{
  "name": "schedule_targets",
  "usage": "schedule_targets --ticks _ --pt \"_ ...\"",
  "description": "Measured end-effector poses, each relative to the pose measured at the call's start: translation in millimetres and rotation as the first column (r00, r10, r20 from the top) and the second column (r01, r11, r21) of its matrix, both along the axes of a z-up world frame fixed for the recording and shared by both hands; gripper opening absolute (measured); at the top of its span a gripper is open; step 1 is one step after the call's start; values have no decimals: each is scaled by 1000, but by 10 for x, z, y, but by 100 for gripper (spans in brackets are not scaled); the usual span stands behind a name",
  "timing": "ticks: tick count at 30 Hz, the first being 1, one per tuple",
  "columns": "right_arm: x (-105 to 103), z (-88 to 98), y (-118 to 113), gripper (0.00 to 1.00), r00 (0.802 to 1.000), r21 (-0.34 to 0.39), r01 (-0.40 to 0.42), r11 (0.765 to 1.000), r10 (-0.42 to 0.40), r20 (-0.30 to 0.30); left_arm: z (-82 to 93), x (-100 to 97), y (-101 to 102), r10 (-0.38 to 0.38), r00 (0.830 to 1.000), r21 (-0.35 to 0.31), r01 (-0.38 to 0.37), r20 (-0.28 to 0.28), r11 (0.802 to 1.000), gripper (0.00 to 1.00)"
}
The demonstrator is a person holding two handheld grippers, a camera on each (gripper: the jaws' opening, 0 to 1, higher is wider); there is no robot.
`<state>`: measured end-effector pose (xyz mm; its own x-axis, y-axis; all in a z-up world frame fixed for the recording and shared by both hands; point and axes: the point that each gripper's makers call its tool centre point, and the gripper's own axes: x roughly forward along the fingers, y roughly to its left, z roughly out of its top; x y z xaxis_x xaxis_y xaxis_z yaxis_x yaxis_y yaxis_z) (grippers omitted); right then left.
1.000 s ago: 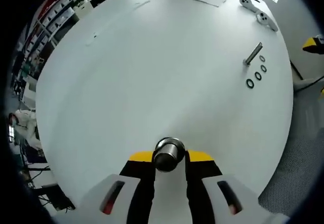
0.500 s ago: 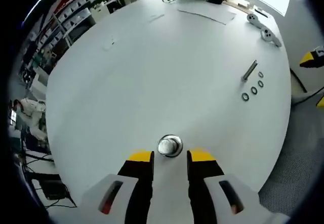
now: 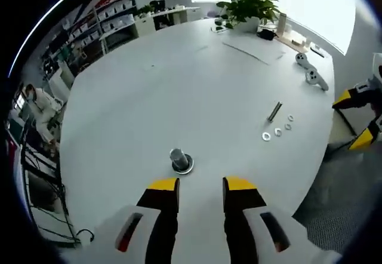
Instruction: Place the washer onto the threaded stud by aligning its center hole with the stud, sliding it down to the base, and recovering from edge contact or off-axis alignment until the washer reaches the visible bottom stop.
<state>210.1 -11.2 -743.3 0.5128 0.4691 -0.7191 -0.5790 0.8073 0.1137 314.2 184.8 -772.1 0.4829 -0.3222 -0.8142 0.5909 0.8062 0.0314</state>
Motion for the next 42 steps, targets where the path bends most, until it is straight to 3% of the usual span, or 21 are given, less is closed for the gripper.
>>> schedule_targets --ticks 2,5,13,17,20,29,32,37,42 --pt "0 9 11 55 1000 -2 -5 1000 5 5 116 -28 6 56 997 -53 -54 46 997 27" --pt "4 13 20 55 1000 -1 -9 1000 9 9 223 -117 19 120 991 -114 -112 65 987 28" --pt "-6 19 29 55 1000 8 -9 1000 9 4 456 -353 88 157 980 -155 -137 125 978 30" --pt "-23 12 55 55 1000 -1 -25 1000 25 6 577 -461 105 229 965 -249 -192 128 949 31" --pt "-35 9 66 55 999 -33 -49 998 50 20 577 -575 137 227 964 -240 -190 136 952 31" --pt "-15 10 62 55 999 -26 -39 999 40 20 620 -729 260 235 960 -251 -194 149 949 32" --pt "0 17 48 55 999 -20 -26 999 27 23 661 -705 258 237 960 -280 -189 148 941 33" --pt "33 -6 -6 55 1000 -20 1 1000 -1 19 702 -658 198 203 964 -290 -147 174 946 33" --pt "43 -9 -51 55 999 -13 35 999 -34 18 691 -620 172 204 963 -329 -138 175 934 33"
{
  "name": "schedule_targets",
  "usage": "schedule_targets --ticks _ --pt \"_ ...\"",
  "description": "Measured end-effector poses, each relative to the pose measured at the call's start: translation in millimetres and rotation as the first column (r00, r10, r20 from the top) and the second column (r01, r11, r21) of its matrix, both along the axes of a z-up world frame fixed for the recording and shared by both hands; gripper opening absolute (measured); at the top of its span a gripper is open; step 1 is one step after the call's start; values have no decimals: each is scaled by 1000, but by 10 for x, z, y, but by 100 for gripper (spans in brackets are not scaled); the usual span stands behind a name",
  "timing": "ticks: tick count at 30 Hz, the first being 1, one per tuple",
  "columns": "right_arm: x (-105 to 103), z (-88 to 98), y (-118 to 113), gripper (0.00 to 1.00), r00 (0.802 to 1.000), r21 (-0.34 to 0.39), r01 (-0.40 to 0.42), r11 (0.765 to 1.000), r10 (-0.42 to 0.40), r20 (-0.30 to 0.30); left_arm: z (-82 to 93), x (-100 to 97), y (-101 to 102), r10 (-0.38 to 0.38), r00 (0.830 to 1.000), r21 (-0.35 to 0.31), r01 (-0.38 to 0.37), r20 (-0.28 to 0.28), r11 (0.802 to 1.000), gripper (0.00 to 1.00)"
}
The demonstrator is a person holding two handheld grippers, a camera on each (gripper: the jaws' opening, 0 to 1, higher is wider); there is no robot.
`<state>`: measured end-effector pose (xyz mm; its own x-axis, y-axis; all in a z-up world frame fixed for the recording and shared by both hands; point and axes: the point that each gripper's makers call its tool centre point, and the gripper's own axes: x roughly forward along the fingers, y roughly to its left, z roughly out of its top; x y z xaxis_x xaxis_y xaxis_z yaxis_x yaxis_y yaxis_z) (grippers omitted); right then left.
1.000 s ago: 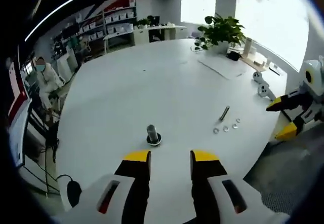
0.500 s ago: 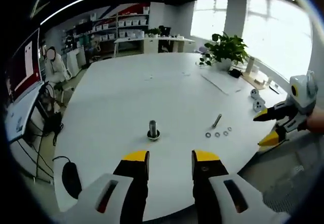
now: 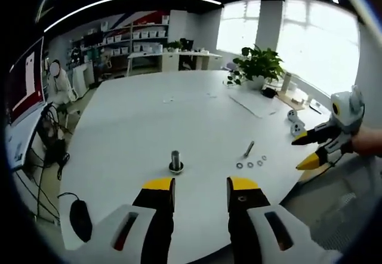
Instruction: Place the washer onto the threaded stud by aligning its center hole with the stud, sliding it down to the base, and recovering from edge contact or off-axis alignment until the washer reaches the visible bottom stop.
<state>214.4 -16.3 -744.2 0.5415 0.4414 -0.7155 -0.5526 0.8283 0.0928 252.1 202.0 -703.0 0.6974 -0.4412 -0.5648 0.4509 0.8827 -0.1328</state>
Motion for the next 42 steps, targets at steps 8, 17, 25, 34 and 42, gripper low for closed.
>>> schedule_targets --ticks 8,17,25,34,42 --pt "45 -48 -81 55 999 2 48 999 -48 -13 43 41 -105 -31 999 -36 31 7 999 34" --pt "56 -87 -161 55 996 -8 89 996 -89 -23 44 -12 -182 -73 997 -44 74 12 996 36" --pt "77 -74 -204 55 995 -27 99 995 -99 0 15 -70 -260 -101 995 -50 101 -1 994 38" --pt "95 -121 -312 56 992 -71 122 990 -122 2 -42 -155 -391 -158 987 -70 155 -36 985 41" --pt "85 -145 -291 56 994 -81 111 991 -112 -3 -62 -188 -431 -177 983 -67 174 -46 982 41"
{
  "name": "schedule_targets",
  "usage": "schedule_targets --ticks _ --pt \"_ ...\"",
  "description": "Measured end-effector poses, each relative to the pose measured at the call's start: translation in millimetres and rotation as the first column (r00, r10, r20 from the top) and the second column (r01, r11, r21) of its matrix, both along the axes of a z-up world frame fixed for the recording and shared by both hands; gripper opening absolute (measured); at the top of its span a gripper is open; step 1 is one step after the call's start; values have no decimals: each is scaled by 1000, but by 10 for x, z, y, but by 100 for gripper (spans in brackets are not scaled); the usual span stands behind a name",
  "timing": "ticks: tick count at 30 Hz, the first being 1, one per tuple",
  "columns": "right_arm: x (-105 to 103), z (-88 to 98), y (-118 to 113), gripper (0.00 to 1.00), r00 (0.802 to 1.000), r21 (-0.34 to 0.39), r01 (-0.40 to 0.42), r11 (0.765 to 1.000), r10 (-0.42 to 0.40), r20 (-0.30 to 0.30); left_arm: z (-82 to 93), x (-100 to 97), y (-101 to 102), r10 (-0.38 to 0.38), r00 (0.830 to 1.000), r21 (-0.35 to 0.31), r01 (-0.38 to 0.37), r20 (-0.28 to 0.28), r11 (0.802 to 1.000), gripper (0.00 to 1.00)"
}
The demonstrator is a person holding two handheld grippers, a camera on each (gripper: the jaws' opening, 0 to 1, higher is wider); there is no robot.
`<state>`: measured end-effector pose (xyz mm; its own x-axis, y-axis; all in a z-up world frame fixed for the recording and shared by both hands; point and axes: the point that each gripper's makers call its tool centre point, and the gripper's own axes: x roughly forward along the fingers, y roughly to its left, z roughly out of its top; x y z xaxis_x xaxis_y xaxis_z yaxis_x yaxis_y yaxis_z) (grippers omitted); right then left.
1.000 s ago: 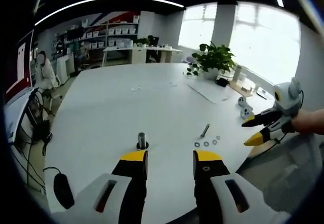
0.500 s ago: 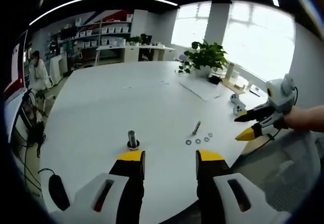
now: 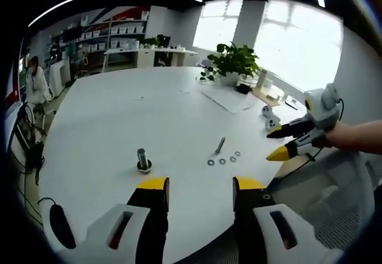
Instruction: Place the washer onto the threaded stud by aligning its center hole with the stud, sliding it down to the base, and recovering from edge contact or off-axis alignment until the washer reaches the visible bottom stop.
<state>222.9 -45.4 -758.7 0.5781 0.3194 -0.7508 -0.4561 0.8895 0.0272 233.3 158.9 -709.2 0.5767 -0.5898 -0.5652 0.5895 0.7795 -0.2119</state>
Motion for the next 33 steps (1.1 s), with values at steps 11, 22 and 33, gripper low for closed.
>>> schedule_targets --ticks 11,22,33 --pt "-36 -28 82 55 998 -21 -58 998 58 -6 -88 -8 31 3 1000 34 -2 -15 999 41" --pt "-36 -26 113 55 996 -49 -88 995 88 2 -125 -9 41 12 999 18 -12 -48 1000 43" --pt "-42 -40 107 56 996 -55 -90 994 90 0 -101 -26 19 1 999 19 -1 -33 1000 43"
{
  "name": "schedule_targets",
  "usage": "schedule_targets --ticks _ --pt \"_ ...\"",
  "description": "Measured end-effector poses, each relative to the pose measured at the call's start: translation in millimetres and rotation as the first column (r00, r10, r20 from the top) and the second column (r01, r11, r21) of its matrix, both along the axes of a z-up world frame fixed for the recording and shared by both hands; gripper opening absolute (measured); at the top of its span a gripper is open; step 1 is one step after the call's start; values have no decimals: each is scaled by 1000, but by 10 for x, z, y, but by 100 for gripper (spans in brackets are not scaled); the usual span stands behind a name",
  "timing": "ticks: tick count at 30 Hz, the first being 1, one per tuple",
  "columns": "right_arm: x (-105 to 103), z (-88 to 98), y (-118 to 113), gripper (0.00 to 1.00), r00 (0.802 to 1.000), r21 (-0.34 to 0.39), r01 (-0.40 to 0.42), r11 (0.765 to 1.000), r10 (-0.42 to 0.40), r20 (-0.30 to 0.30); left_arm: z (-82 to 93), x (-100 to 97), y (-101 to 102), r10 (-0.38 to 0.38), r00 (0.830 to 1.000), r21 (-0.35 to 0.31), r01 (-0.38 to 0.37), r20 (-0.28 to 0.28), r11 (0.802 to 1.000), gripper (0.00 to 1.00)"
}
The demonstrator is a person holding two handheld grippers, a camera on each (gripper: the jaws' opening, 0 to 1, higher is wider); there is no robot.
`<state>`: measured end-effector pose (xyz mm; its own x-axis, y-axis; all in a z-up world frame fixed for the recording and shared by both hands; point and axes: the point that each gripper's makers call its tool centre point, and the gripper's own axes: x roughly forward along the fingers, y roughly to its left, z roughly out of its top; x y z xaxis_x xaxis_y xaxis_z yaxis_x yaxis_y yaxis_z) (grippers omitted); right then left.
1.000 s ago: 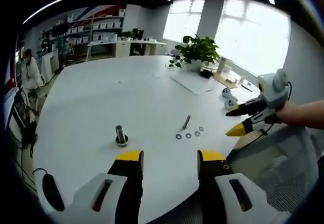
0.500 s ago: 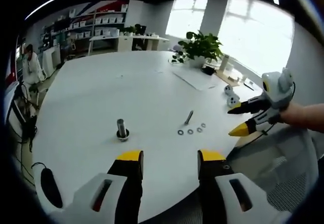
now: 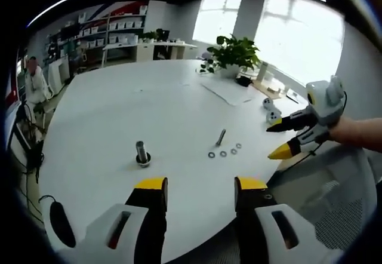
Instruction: Place the washer onto the threaded stud by aligning its center hole with the stud, sliding it down to the base, and recovering from edge contact or off-axis alignment until the washer reaches the visible bottom stop.
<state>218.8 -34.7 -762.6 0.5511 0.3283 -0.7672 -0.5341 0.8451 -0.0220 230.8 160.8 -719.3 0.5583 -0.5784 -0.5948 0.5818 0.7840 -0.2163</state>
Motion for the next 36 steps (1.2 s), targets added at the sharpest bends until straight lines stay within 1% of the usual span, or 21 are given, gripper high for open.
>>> schedule_targets --ticks 1,7,13,19,24,36 --pt "-4 -5 -1 56 1000 -3 0 1000 0 -1 10 -1 0 3 1000 -7 -3 0 1000 44" --pt "-8 -27 -7 56 1000 -34 -17 999 18 1 16 -17 -34 -12 1000 -2 12 6 1000 44" --pt "-5 -32 -24 56 1000 -33 -8 999 8 -3 17 -23 -43 -20 1000 3 20 8 1000 44" --pt "-22 -75 -9 56 1000 -51 -29 998 28 -14 20 -24 -38 -21 1000 7 20 11 1000 44" --pt "-28 -103 -24 56 999 -52 -25 998 24 -24 -6 -43 -43 -30 1000 21 30 7 999 44" --pt "-45 -145 -22 56 999 -66 -39 997 36 -35 -13 -45 -65 -37 999 23 37 5 999 44"
